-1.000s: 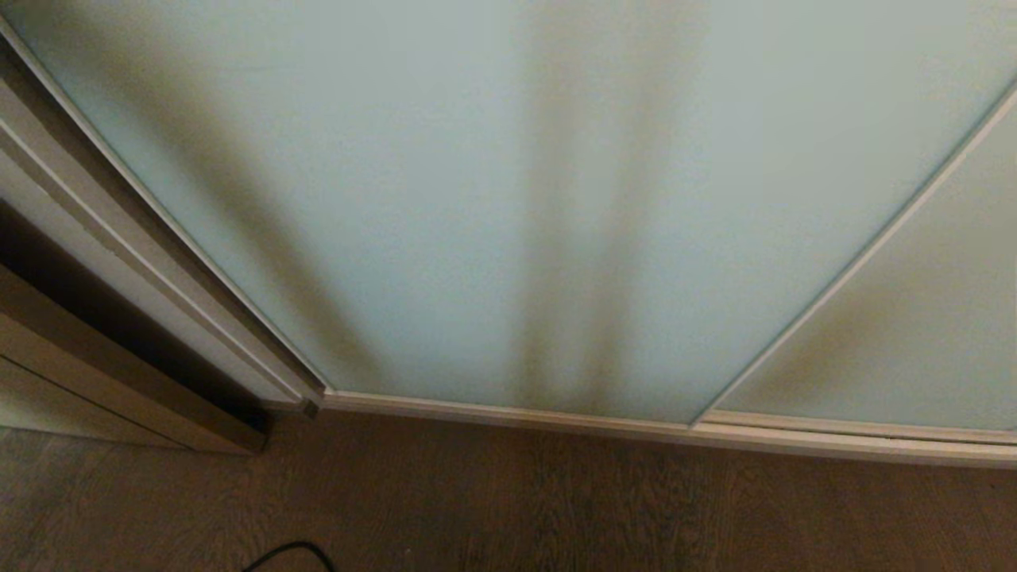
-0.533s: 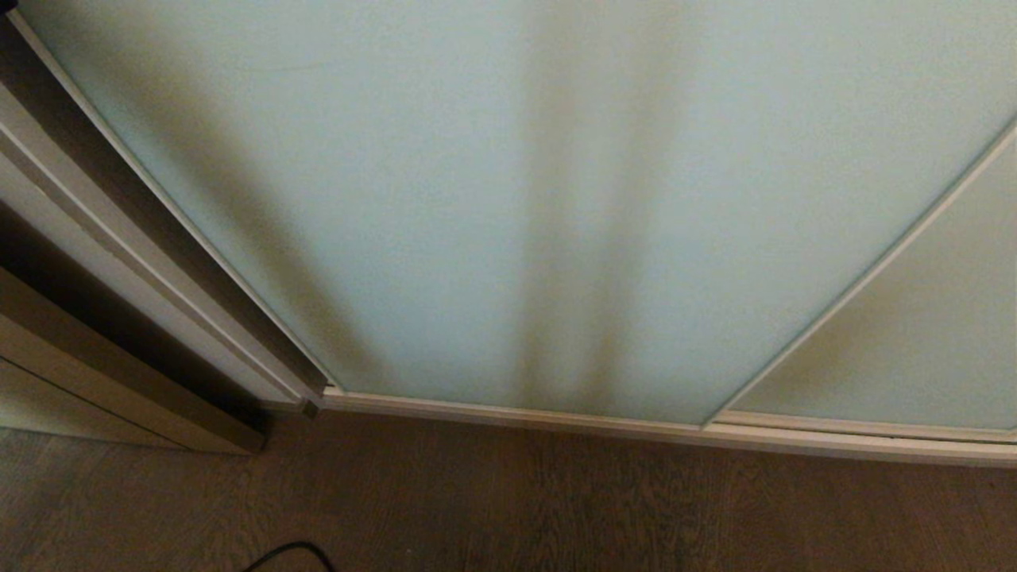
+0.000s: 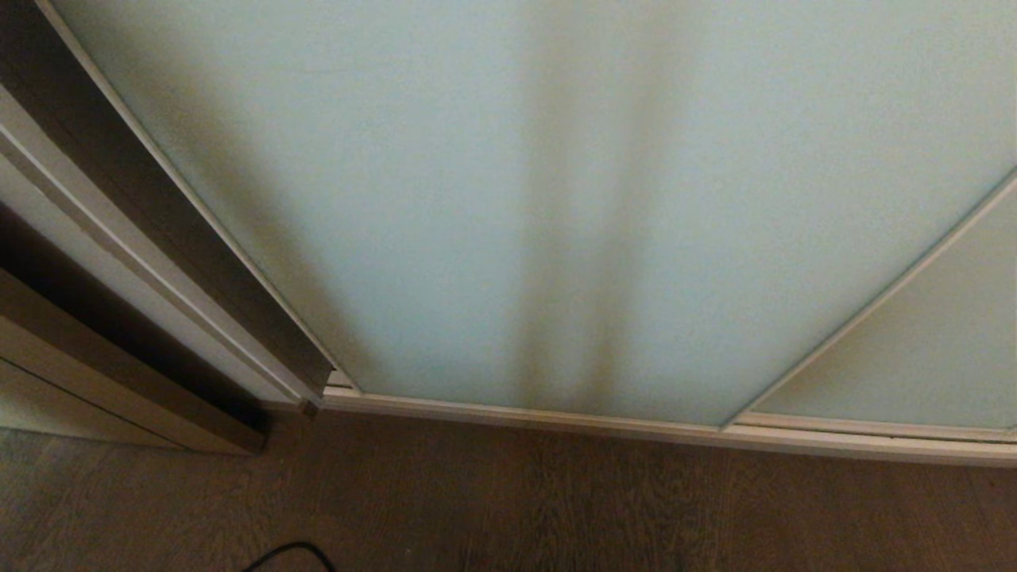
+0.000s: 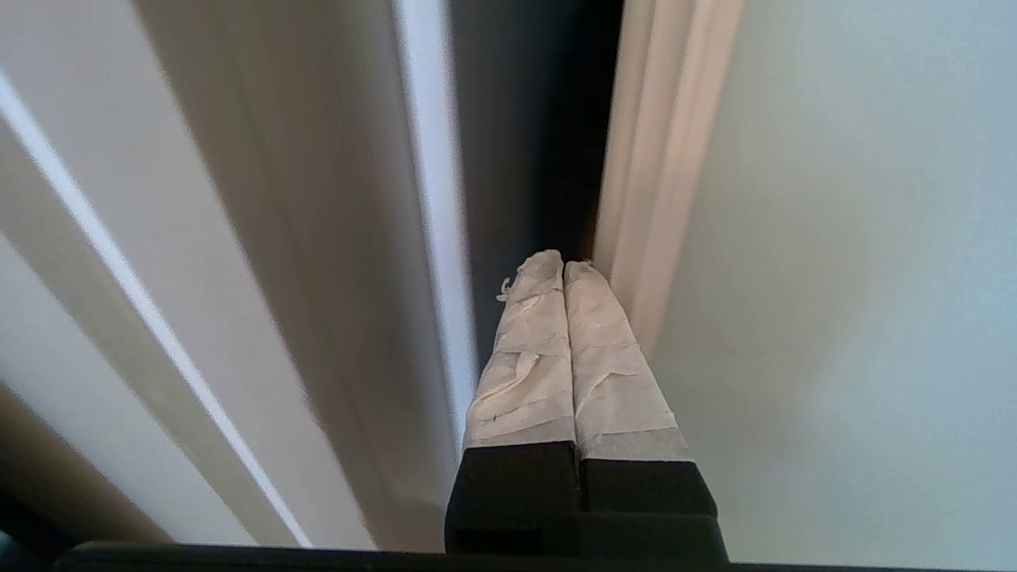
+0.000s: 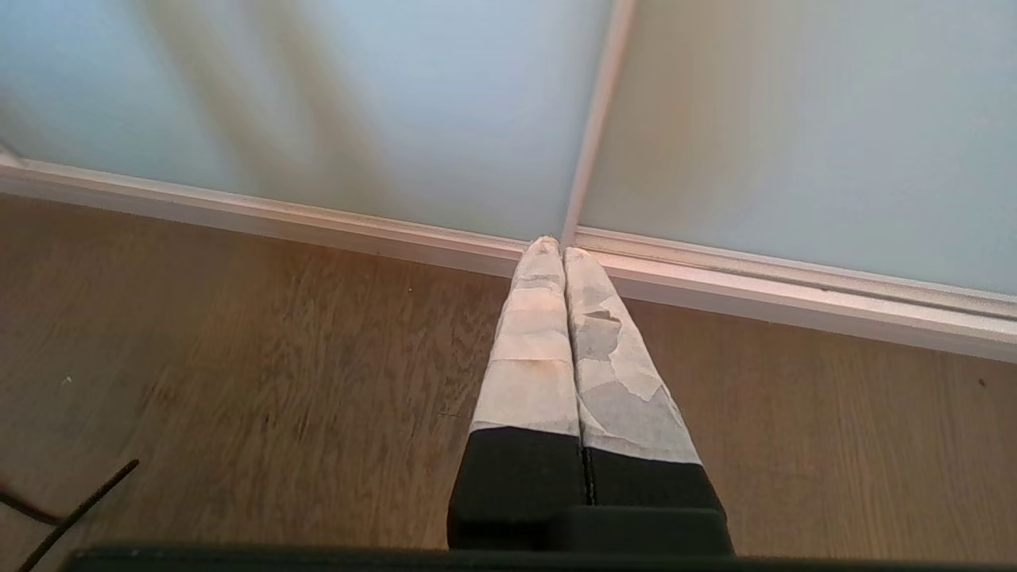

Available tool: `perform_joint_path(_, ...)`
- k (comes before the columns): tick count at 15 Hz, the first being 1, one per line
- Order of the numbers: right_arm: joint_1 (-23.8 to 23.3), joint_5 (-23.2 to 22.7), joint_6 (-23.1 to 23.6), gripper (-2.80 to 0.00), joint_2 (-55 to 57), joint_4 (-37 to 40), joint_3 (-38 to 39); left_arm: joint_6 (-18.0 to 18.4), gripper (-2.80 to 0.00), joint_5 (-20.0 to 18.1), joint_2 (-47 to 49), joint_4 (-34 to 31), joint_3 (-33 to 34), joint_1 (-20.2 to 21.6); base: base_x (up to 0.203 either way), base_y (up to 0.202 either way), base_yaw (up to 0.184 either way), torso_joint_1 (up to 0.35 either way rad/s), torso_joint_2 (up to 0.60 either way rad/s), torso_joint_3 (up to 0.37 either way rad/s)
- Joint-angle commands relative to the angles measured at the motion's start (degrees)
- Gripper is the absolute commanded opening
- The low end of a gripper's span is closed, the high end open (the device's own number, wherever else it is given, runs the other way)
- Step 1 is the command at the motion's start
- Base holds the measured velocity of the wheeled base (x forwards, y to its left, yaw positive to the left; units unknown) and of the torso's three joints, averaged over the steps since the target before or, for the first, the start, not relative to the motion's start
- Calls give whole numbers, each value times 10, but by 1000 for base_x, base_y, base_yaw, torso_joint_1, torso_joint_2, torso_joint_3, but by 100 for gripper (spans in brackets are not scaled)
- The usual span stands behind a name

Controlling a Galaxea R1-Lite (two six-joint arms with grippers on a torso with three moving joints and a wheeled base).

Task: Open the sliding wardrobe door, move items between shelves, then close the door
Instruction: Open the door

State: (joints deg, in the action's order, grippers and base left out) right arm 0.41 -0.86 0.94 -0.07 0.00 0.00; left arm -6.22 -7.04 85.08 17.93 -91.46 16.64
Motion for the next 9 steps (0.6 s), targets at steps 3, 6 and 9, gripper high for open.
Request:
perform_joint_path(3, 0, 0, 0, -280, -1, 0, 1, -1, -280, -3, -24, 1, 20, -38, 0, 0, 0, 0, 0, 0)
perform_joint_path(6, 0, 0, 0, -280, -1, 0, 1, 0, -280, -3, -22, 3, 32, -60, 0, 0, 0, 0, 0, 0)
perform_joint_path(9, 0, 0, 0, -280, -1, 0, 1, -1, -280, -2, -25, 6, 57, -98, 0, 0, 0, 0, 0, 0)
